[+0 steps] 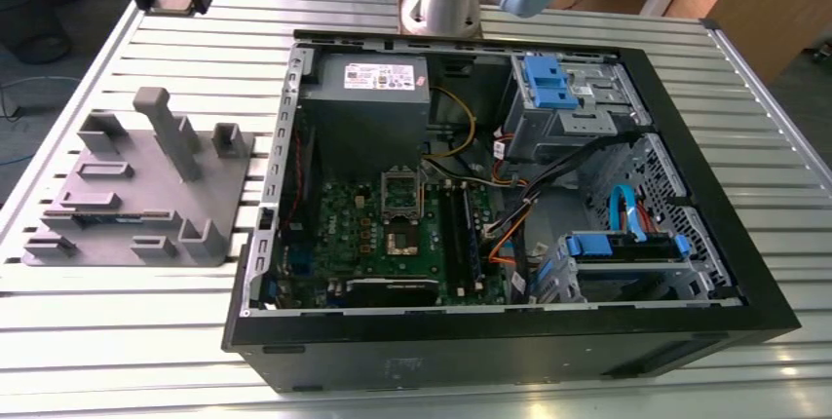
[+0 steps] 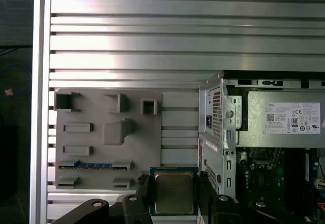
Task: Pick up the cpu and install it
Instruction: 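Pick up the cpu and move it towards the insertion slot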
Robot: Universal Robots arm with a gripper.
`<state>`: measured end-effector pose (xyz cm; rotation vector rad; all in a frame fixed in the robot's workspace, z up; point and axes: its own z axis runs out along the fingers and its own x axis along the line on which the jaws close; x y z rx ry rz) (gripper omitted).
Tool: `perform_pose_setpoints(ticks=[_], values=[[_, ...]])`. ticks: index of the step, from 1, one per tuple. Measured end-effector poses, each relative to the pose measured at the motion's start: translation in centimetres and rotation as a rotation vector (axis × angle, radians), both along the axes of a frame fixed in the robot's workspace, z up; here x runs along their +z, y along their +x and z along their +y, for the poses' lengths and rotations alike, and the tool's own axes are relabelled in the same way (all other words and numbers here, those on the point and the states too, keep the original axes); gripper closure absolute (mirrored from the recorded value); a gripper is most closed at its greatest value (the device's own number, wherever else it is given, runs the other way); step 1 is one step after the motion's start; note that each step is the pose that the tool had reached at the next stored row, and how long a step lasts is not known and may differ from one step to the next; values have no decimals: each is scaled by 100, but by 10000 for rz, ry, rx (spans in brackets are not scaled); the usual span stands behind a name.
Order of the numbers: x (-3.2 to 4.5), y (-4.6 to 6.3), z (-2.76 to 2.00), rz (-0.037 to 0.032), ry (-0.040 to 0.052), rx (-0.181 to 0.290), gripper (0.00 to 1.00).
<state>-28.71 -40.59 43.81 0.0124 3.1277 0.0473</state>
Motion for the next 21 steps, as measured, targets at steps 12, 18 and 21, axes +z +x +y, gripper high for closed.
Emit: perform_pose_setpoints(ticks=[12, 18, 21], values=[[-2, 83, 0, 3, 0, 0, 53], [-3, 124, 0, 4, 1, 1, 53], [-3, 146, 0, 6, 0, 0, 53]])
